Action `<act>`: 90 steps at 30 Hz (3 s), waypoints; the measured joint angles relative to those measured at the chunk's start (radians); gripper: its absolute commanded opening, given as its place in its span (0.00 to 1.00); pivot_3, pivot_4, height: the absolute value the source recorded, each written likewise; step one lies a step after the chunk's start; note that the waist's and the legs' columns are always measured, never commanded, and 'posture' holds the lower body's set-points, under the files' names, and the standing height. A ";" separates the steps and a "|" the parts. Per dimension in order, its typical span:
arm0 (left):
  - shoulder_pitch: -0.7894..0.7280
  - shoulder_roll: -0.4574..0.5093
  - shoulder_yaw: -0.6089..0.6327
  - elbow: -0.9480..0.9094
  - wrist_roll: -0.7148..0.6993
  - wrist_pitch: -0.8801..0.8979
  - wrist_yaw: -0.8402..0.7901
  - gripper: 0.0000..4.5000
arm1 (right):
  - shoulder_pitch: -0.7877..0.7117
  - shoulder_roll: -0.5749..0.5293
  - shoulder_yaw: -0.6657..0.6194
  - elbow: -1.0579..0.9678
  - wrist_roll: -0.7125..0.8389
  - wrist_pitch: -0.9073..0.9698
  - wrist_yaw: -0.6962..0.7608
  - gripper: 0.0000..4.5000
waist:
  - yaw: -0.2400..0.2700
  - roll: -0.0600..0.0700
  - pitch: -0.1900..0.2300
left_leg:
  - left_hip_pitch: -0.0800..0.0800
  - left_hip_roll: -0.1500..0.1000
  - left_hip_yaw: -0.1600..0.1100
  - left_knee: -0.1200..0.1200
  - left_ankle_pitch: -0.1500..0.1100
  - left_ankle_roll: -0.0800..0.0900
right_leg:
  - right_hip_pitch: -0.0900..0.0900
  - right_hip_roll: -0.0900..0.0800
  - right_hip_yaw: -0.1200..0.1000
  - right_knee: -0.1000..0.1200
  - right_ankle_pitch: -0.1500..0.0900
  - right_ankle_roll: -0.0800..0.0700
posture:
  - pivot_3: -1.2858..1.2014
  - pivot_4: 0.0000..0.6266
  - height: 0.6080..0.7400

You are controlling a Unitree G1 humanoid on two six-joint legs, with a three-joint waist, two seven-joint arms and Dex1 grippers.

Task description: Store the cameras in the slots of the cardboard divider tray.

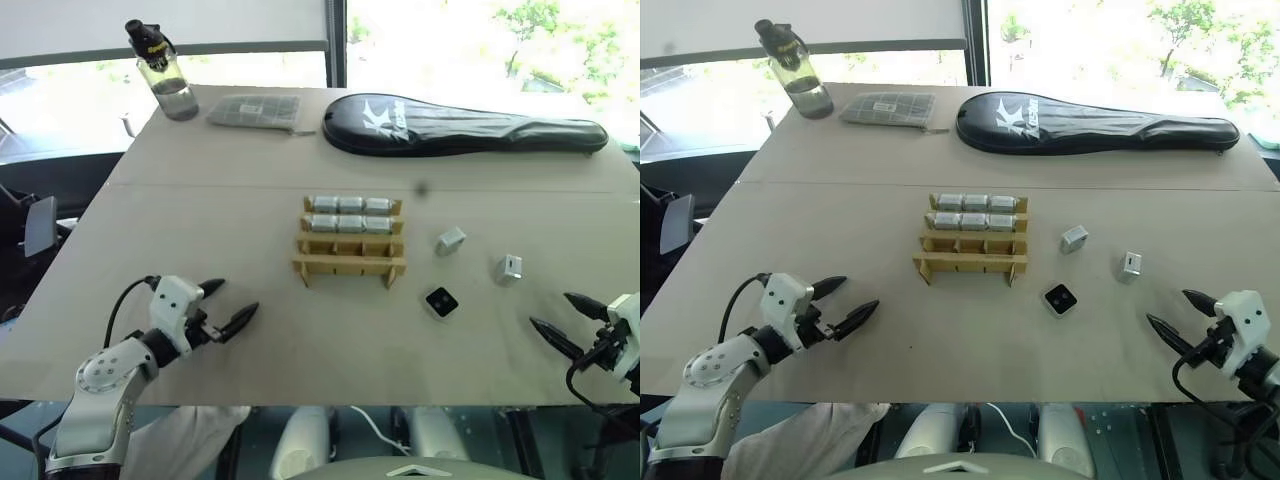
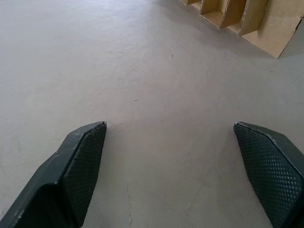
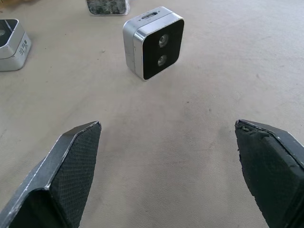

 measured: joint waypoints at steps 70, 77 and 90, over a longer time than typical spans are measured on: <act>-0.392 0.401 0.030 -0.013 -0.326 0.132 -0.720 1.00 | -0.170 0.451 0.254 -0.357 -0.270 0.286 -0.807 0.40 | -0.026 0.001 0.003 | -0.003 0.000 0.003 0.002 0.003 -0.005 | -0.005 0.010 0.001 0.003 0.000 0.001 | 0.52 0.24 1.00; -0.386 0.400 0.038 0.016 -0.325 0.131 -0.728 1.00 | -0.160 0.458 0.262 -0.372 -0.275 0.287 -0.807 0.17 | -0.026 0.001 0.003 | -0.003 0.000 0.003 0.002 0.003 -0.005 | -0.005 0.010 0.001 0.004 0.000 0.001 | 0.52 0.24 1.00; -0.388 0.363 0.088 0.142 -0.313 0.107 -0.698 1.00 | -0.581 0.341 0.443 -0.424 -0.021 0.379 -0.419 0.17 | -0.029 0.000 0.005 | -0.002 0.001 0.001 0.002 0.002 -0.002 | -0.006 0.013 0.000 0.006 0.002 0.003 | 0.52 0.24 1.00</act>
